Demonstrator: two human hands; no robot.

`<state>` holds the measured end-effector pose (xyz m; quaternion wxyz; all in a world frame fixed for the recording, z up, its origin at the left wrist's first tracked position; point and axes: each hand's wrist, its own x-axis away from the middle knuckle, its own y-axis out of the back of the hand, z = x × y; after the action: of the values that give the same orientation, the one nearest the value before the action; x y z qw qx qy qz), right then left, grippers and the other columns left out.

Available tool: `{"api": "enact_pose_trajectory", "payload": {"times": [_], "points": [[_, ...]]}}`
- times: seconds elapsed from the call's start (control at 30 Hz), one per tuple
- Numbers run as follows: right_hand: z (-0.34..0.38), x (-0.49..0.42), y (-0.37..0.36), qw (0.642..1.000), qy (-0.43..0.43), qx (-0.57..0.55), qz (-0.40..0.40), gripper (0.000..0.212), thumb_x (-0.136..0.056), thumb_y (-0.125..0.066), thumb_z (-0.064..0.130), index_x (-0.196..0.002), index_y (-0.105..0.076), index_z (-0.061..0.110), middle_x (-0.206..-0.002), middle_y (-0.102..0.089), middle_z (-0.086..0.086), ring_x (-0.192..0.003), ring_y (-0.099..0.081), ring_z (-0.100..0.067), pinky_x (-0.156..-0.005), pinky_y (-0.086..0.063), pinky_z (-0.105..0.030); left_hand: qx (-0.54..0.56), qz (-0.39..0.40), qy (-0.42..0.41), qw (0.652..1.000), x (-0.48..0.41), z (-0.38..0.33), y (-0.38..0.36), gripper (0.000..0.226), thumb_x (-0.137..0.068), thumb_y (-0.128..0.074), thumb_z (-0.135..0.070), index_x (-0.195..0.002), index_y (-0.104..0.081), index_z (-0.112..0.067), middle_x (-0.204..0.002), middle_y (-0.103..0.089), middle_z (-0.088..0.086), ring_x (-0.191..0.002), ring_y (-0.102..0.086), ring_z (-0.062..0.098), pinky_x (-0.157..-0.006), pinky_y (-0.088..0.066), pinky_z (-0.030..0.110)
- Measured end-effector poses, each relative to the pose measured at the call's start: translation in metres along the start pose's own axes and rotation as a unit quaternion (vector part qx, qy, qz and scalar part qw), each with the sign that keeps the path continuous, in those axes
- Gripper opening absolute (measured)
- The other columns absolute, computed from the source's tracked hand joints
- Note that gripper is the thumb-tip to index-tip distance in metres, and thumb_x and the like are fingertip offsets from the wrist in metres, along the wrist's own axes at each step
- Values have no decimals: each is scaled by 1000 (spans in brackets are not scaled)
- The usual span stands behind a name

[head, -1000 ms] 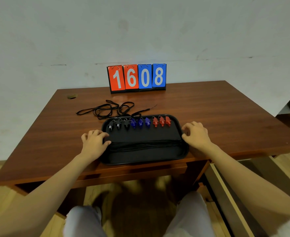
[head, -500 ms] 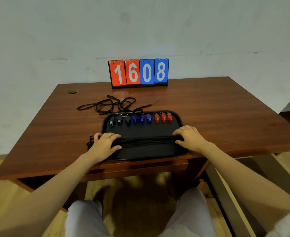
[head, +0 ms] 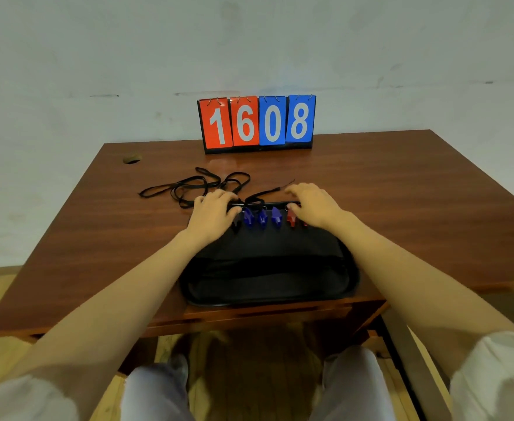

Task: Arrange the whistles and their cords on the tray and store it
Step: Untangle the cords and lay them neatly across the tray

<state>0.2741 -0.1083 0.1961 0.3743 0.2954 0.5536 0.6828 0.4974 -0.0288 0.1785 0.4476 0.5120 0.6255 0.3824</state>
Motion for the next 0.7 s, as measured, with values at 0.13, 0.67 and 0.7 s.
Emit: {"api": "enact_pose_trajectory", "payload": {"times": [0.13,0.67,0.7], "points": [[0,-53,6,1000,-17,3,23,40,-96,-48,21,-135,-45,19,-136,-49,-8,-121,-48,-27,-99,-44,-43,26,28,34,999,-46,0,3,25,-94,-50,-29,-110,-65,-17,-119,-60,5,-112,-55,25,-98,-43,44],[-37,-137,-47,995,-41,19,91,20,-97,-47,16,-113,-50,5,-118,-46,-16,-112,-42,-34,-83,-42,-42,-26,138,9,990,-140,-8,-70,34,-89,-60,-33,-110,-58,-6,-115,-54,15,-107,-52,35,-88,-43,44],[-37,-136,-48,995,-38,27,89,20,-98,-45,15,-114,-49,4,-119,-46,-16,-112,-42,-34,-83,-41,-42,-31,133,10,991,-141,-9,-72,33,-90,-58,-32,-111,-58,-6,-116,-54,15,-109,-51,35,-89,-42,44]]}}
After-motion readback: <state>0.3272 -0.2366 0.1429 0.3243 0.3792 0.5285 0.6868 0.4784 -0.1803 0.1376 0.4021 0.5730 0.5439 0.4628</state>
